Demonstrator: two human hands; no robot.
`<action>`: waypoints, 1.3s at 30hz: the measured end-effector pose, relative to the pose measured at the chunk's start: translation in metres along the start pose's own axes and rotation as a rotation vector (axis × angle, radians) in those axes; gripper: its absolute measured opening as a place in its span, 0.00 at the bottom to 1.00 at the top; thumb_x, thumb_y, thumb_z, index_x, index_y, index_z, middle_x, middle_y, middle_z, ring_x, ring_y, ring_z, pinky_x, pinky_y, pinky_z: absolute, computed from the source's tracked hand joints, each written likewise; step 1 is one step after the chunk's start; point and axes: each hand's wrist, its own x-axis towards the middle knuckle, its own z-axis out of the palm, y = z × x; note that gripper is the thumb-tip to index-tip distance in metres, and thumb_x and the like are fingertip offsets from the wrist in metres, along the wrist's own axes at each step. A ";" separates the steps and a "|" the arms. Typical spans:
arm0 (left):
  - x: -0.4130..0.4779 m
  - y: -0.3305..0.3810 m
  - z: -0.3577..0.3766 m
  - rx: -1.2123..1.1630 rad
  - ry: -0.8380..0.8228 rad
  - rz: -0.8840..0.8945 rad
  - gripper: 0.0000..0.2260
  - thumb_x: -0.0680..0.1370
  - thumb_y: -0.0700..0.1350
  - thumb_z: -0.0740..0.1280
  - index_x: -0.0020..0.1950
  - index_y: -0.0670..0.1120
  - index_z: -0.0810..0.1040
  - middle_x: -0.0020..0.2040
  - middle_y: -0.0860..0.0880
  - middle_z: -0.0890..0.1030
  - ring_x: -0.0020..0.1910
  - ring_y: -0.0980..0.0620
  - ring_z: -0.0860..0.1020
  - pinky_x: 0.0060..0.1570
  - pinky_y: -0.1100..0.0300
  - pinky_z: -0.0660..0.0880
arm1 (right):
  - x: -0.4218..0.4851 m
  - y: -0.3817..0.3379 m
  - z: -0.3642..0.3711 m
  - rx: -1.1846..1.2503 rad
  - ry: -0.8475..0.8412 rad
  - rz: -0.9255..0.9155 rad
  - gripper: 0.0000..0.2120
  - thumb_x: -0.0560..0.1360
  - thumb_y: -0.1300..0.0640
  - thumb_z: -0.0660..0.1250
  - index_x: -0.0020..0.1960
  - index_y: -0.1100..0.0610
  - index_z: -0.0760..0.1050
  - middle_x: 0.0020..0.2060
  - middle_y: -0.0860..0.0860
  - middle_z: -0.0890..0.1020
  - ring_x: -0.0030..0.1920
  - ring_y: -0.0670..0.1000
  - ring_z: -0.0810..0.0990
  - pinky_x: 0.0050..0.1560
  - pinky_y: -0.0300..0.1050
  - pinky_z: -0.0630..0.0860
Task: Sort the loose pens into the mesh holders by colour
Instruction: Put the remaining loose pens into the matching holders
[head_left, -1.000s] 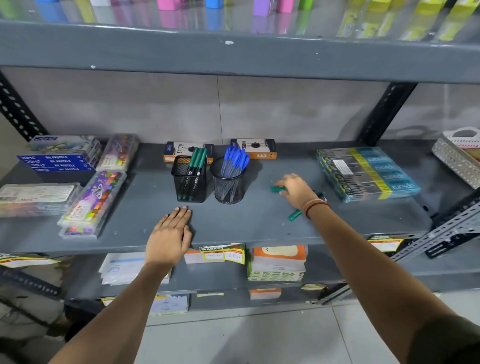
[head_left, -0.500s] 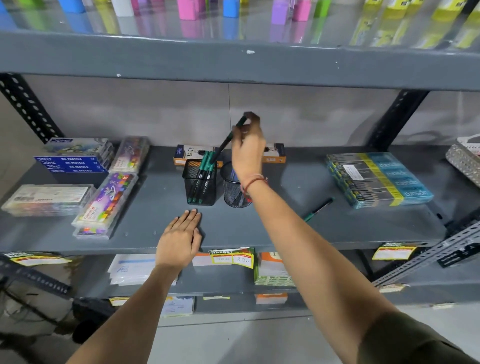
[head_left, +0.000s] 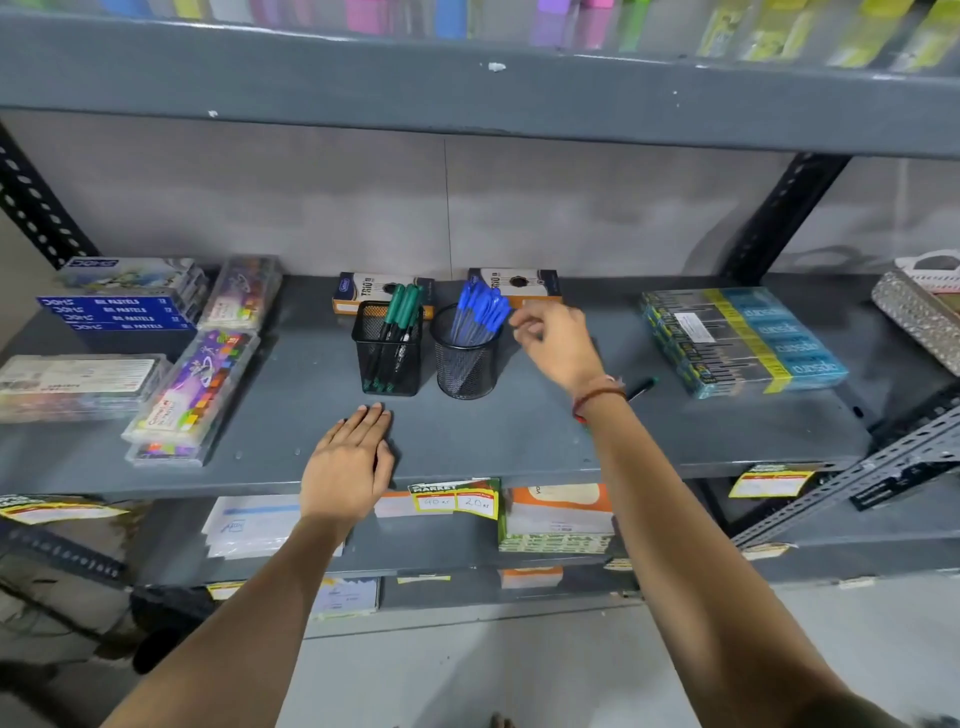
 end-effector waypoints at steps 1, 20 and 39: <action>0.000 0.000 0.000 -0.001 0.002 0.001 0.27 0.75 0.50 0.46 0.65 0.39 0.72 0.65 0.41 0.75 0.66 0.43 0.71 0.66 0.48 0.64 | -0.010 0.010 -0.007 0.011 0.009 -0.001 0.08 0.72 0.71 0.65 0.49 0.66 0.81 0.39 0.57 0.84 0.32 0.38 0.75 0.42 0.17 0.68; -0.001 0.000 0.001 -0.015 -0.002 -0.002 0.28 0.75 0.51 0.45 0.65 0.39 0.71 0.66 0.39 0.74 0.67 0.42 0.70 0.67 0.46 0.64 | -0.067 0.052 -0.013 -0.288 -0.182 -0.082 0.13 0.79 0.64 0.60 0.62 0.61 0.76 0.55 0.59 0.79 0.58 0.60 0.75 0.63 0.53 0.71; 0.001 -0.003 0.004 -0.033 0.034 0.019 0.28 0.75 0.51 0.44 0.66 0.39 0.71 0.67 0.41 0.73 0.68 0.44 0.69 0.68 0.48 0.63 | 0.012 -0.089 0.093 -0.061 0.063 -0.176 0.10 0.79 0.60 0.61 0.54 0.65 0.77 0.52 0.61 0.79 0.54 0.62 0.77 0.52 0.53 0.76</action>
